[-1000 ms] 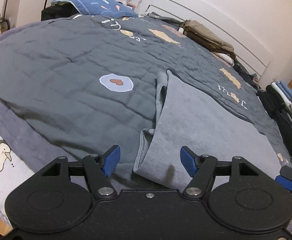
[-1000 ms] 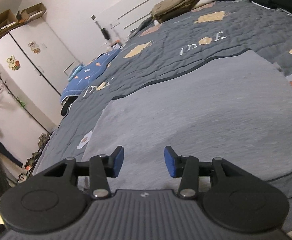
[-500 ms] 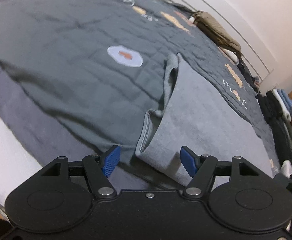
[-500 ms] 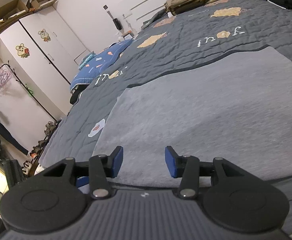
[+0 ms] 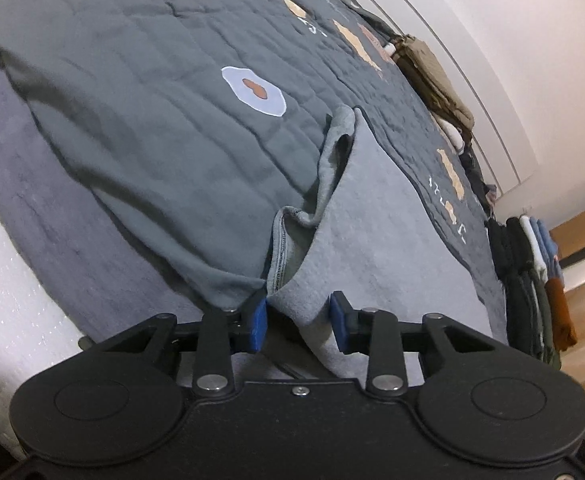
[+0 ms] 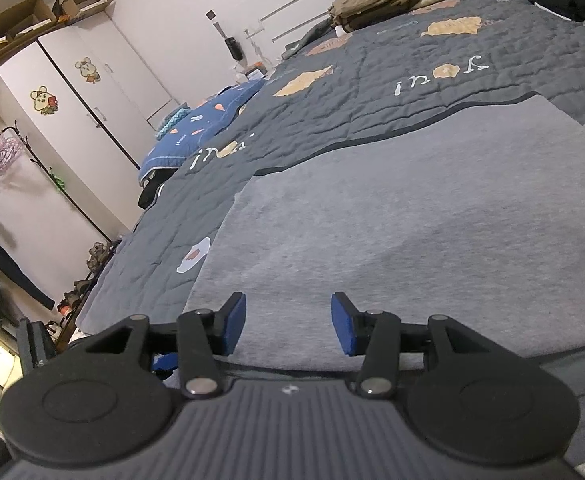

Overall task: Fold clothes
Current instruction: 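Grasp the sweatshirt edge with the left gripper and lift it toward the right gripper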

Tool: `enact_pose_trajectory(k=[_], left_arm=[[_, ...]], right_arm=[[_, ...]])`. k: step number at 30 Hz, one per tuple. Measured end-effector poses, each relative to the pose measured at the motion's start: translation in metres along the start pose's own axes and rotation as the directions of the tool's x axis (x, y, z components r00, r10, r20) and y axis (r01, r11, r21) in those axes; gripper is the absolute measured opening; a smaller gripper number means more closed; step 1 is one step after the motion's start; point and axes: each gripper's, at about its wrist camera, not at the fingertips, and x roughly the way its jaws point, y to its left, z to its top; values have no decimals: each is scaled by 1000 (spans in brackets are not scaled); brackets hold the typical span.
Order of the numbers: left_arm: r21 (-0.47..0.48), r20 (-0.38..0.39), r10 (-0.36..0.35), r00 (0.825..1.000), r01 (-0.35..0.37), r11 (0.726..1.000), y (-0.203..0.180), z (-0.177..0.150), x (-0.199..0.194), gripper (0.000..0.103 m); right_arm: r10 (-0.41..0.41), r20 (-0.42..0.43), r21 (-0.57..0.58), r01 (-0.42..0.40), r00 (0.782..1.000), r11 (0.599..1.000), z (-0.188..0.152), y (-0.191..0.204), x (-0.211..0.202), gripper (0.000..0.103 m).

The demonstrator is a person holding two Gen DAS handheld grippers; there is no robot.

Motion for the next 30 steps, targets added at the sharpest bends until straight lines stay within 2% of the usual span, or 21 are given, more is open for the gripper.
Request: enact_pose_trajectory(k=[8, 12, 15, 19, 21, 23, 24, 25, 30], left_arm=[[-83, 25, -7, 1000, 9, 997, 6, -3, 10, 36], [-91, 68, -46, 997, 53, 994, 3, -4, 7, 37], [-62, 85, -79, 993, 84, 995, -3, -3, 4, 35], [-61, 40, -37, 998, 40, 997, -3, -5, 18, 38], [-50, 44, -30, 999, 32, 998, -6, -5, 20, 38], [-30, 59, -32, 998, 34, 999, -10, -5, 21, 35], [-14, 70, -36, 997, 37, 999, -12, -5, 20, 22], [1, 80, -39, 996, 39, 999, -15, -5, 19, 14], [23, 121, -55, 991, 52, 998, -24, -7, 14, 14]], right_arm=[[-8, -11, -16, 8, 1000, 1000, -3, 5, 1, 46], [-10, -11, -15, 10, 1000, 1000, -3, 5, 0, 47], [-9, -9, -16, 9, 1000, 1000, -3, 6, -1, 47], [-11, -13, -14, 10, 1000, 1000, -4, 4, 0, 47], [-12, -15, -13, 12, 1000, 1000, -4, 4, 0, 47], [-15, -16, -12, 14, 1000, 1000, -5, 2, 0, 47], [-17, -17, -11, 17, 1000, 1000, -5, 1, -1, 47], [-18, -16, -9, 18, 1000, 1000, -5, 0, -2, 47], [-22, -4, 7, 22, 1000, 1000, -4, -6, -9, 47]])
